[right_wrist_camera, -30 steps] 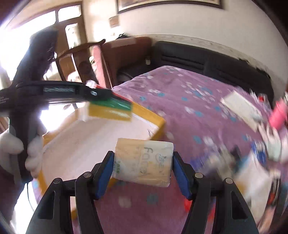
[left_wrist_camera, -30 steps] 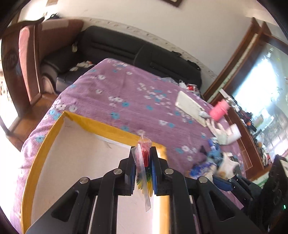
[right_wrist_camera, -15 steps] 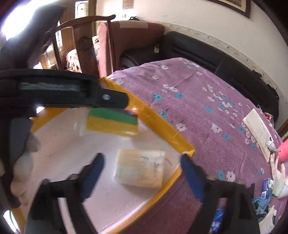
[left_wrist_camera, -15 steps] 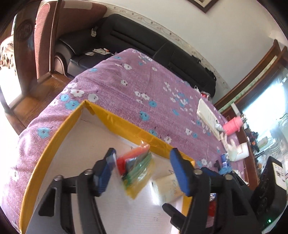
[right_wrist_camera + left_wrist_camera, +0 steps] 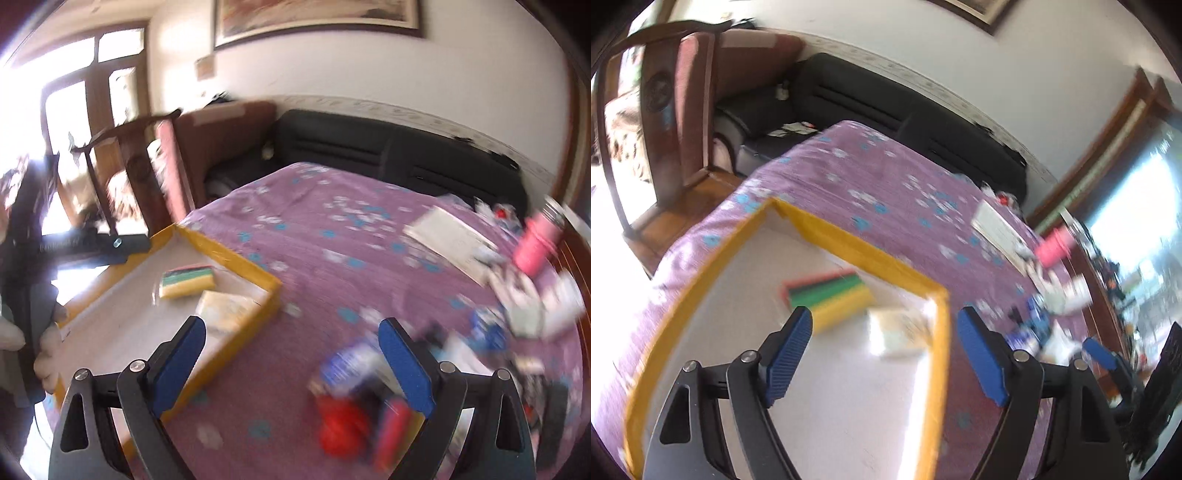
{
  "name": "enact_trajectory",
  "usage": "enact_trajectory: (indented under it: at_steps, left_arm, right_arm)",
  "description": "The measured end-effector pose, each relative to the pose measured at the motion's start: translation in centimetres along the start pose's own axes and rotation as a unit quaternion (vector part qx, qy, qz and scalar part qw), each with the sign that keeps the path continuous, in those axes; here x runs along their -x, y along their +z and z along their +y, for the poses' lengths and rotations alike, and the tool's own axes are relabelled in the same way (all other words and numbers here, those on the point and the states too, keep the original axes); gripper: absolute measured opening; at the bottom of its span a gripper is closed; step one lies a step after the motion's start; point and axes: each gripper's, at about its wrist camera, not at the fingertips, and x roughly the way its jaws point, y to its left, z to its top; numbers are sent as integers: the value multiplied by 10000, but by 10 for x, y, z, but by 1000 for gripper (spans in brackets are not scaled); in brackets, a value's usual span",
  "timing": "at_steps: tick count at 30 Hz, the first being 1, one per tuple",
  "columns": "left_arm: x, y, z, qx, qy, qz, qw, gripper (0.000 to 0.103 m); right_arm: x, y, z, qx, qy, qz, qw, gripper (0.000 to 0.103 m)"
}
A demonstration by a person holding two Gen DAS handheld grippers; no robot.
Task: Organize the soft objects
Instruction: 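Drop the sponge bag and tissue pack into the yellow tray with both tools, then grasp the blue snack bag with the left tool while the right tool grasps the foam-strip bag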
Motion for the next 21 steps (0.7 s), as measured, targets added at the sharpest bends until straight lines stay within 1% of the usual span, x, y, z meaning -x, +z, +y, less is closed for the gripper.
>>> enact_trajectory:
  at_steps: [2,4,5,6,7,8,9,10,12,15,19,21]
  left_arm:
    - [0,-14,-24,-231,-82,95,9997,84]
    - [-6,-29,-51,-486,-237,258,9982,85]
    - [-10,-37,-66,-618,-313,354,9970,85]
    - [-13,-42,-75,-708,-355,414,9960,85]
    - [-19,-52,-92,-873,-399,521,9940,85]
    - [-24,-59,-102,-964,-403,587,9928,85]
    - [-30,-64,-112,-1044,-400,664,9915,85]
    - [-36,-70,-122,-1102,-409,750,9902,85]
    - [-49,-75,-137,-1123,-438,874,9889,85]
    - [-63,-73,-152,-1194,-266,771,9895,85]
    - [-86,-63,-163,-1402,165,540,9885,85]
    - [-97,-58,-165,-1449,276,552,9875,85]
  right_arm:
    - [29,-21,-32,-343,-211,-88,9992,101]
    - [45,-37,-58,-621,-383,-89,9973,101]
    - [59,-58,-88,-924,-567,4,9941,101]
    - [64,-68,-102,-1065,-656,67,9921,101]
    - [64,-68,-102,-1065,-656,67,9921,101]
    - [71,-81,-116,-1233,-742,125,9895,101]
    - [81,-100,-137,-1504,-815,178,9851,101]
    - [81,-100,-137,-1504,-815,178,9851,101]
    - [92,-118,-154,-1748,-834,181,9809,101]
    - [109,-143,-172,-1950,-890,146,9766,101]
    - [127,-165,-187,-2073,-961,111,9735,101]
    - [132,-175,-194,-2168,-943,91,9716,101]
